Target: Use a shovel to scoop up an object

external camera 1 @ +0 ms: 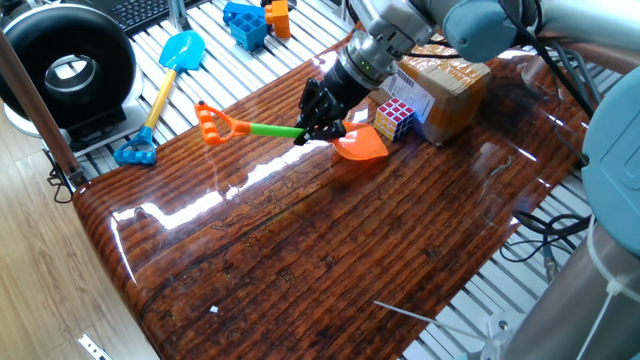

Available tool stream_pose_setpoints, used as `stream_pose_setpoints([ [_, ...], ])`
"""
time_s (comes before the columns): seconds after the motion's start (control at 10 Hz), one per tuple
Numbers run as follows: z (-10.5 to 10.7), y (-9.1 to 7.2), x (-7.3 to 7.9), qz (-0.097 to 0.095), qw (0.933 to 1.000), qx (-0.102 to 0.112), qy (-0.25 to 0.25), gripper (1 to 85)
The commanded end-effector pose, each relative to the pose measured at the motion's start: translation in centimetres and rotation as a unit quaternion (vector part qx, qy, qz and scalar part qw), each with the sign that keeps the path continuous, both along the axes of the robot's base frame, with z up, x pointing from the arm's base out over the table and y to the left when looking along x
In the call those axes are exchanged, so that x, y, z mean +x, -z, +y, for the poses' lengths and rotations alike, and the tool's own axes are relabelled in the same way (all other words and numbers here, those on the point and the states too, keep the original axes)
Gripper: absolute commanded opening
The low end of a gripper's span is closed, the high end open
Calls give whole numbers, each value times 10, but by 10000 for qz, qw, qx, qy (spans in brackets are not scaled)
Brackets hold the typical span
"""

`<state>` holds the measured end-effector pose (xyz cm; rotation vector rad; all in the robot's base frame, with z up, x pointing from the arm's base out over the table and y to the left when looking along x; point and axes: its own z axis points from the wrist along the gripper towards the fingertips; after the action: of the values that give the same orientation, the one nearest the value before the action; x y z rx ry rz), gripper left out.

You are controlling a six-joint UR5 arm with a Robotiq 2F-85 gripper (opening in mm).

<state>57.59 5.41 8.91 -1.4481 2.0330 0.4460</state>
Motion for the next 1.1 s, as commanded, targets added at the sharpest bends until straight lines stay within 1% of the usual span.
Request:
stream_pose_setpoints([
  [0.0, 10, -16, 6, -192, 9990, 409, -65, 10],
  [0.1, 6, -16, 5, -234, 9985, 471, -125, 10],
  [0.3, -6, -16, 3, -252, 9983, 446, -264, 10],
  [0.5, -11, -18, 2, -263, 9979, 499, -332, 10],
  [0.6, -13, -17, 0, -246, 9977, 513, -358, 10],
  [0.8, -13, -19, -4, -214, 9971, 611, -408, 10],
  [1.0, -15, -19, -7, -163, 9969, 629, -454, 10],
])
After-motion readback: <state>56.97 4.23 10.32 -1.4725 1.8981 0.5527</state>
